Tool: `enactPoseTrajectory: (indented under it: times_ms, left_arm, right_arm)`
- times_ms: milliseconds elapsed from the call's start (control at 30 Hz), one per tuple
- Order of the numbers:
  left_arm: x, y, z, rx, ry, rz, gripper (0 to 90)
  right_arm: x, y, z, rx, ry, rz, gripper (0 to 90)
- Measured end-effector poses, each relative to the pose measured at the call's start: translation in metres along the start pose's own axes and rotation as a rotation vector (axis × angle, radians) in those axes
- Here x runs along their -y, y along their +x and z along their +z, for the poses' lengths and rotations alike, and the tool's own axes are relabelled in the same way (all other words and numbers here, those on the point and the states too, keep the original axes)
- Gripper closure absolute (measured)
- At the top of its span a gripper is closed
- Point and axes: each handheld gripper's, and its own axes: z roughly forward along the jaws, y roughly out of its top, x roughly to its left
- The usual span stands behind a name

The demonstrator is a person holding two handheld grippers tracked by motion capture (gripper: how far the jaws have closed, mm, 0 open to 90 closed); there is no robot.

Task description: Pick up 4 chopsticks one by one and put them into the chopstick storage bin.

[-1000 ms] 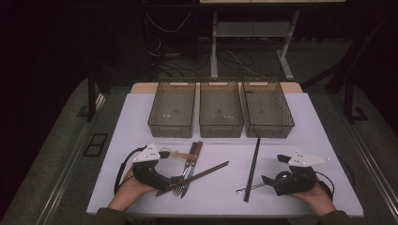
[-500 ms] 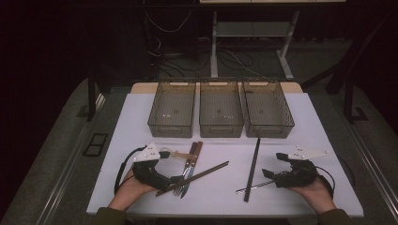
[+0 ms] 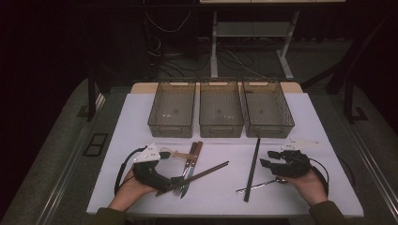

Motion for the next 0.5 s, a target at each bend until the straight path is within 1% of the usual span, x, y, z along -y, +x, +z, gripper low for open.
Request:
enactPoseTrajectory:
  times_ms: [33,67,100,167,267,300,333,367,400,433,467,500]
  left_arm:
    - [0.0,0.0,0.0,-0.002,0.0,-0.004,0.0]
    - [0.0,0.0,0.0,-0.003,-0.001,-0.005,0.0]
    - [0.0,0.0,0.0,-0.003,0.0,-0.004,0.0]
    - [0.0,0.001,0.0,-0.004,0.0,0.0,0.0]
    - [0.0,0.001,-0.001,-0.004,0.001,-0.001,0.0]
    - [0.0,0.001,-0.001,-0.005,0.002,0.0,0.0]
    - [0.0,0.001,-0.001,-0.005,0.002,0.0,0.0]
    - [0.0,0.001,0.0,-0.004,0.001,-0.002,0.0]
    - [0.0,0.001,0.0,-0.004,0.003,0.0,0.0]
    - [0.0,0.001,0.0,-0.004,0.004,0.002,0.0]
    - [0.001,0.0,0.0,-0.004,0.001,-0.001,0.0]
    - [0.001,0.0,0.0,-0.002,0.001,-0.001,0.0]
  right_arm:
    - [-0.003,-0.001,0.002,-0.002,0.006,0.012,61.4]
    - [-0.003,-0.001,0.002,-0.002,0.006,0.012,61.4]
    - [-0.006,-0.003,0.005,0.002,0.023,0.021,66.3]
    - [-0.007,-0.004,0.007,0.004,0.022,0.019,68.0]
    - [-0.013,-0.009,0.012,0.016,0.029,0.027,74.6]
    - [-0.017,-0.012,0.015,0.027,0.037,0.044,80.6]
    - [-0.018,-0.014,0.017,0.03,0.036,0.039,82.9]
    - [-0.018,-0.014,0.017,0.03,0.036,0.039,82.9]
    - [-0.019,-0.016,0.018,0.035,0.035,0.047,85.6]
    - [-0.022,-0.02,0.021,0.047,0.043,0.058,87.9]
    - [-0.022,-0.02,0.021,0.047,0.043,0.058,87.9]
    - [-0.024,-0.024,0.024,0.053,0.042,0.063,89.7]
